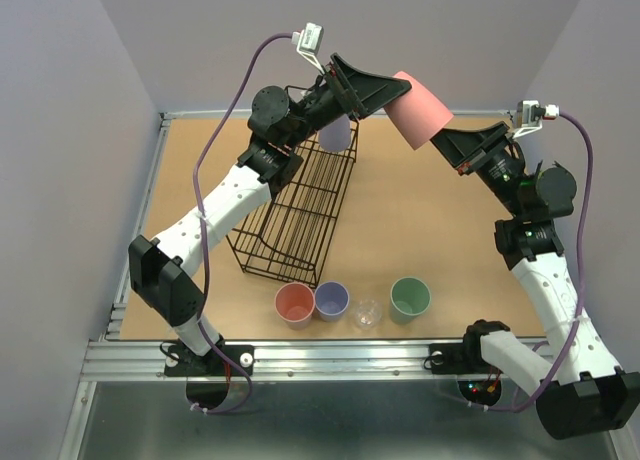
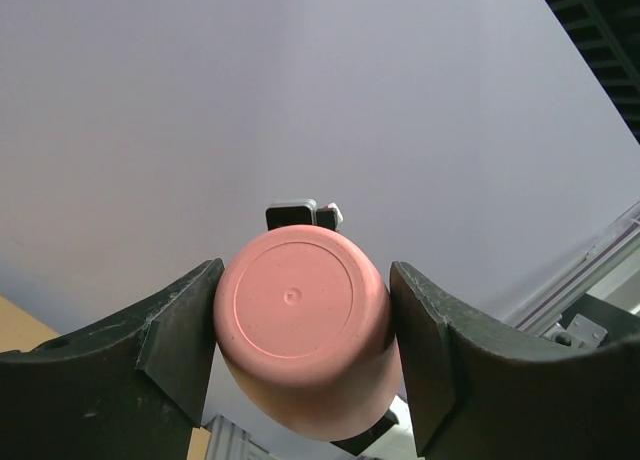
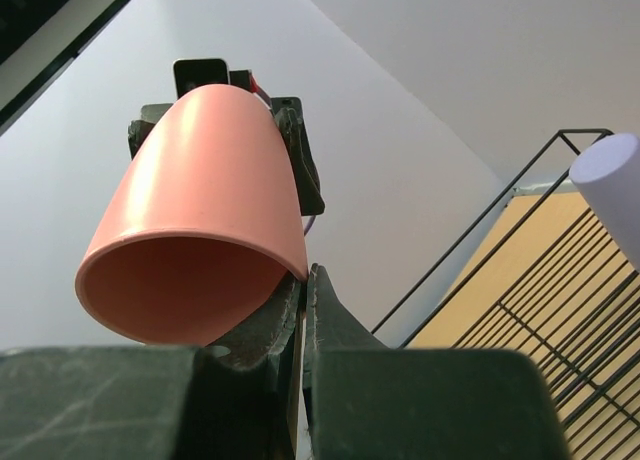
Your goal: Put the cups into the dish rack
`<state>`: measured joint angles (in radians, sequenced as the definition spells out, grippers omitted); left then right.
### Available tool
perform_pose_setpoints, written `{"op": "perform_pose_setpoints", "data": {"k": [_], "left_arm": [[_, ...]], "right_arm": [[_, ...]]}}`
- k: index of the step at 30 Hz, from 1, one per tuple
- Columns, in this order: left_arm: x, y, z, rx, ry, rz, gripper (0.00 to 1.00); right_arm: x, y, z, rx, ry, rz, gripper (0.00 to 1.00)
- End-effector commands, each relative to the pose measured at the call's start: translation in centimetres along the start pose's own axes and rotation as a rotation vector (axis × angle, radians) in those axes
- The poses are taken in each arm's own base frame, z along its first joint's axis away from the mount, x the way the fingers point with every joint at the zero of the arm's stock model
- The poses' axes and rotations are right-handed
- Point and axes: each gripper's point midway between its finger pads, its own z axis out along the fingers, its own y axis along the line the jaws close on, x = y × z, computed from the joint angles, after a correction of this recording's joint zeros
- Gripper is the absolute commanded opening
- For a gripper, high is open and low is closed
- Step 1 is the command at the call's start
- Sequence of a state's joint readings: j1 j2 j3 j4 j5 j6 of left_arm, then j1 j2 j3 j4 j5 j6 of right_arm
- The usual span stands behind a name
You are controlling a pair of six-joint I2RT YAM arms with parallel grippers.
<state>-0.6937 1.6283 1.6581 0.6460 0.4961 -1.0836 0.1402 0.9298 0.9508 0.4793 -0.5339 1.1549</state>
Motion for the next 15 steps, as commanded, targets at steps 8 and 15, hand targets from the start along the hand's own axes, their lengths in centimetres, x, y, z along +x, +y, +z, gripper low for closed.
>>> {"op": "perform_pose_setpoints", "data": {"k": [8,15], "left_arm": [[-1.5,-2.9,-1.1,0.054,-0.034,0.075,0.00],[-3.7,1.5,-4.2,-0.185,-0.028,0.157,0.00]], "right_arm": [[0.0,-0.8,-0.3,0.086,0.003,-0.053,0.46],[0.2,-2.8,-2.1,0.206,-0.024,-0.126,1.00]]}}
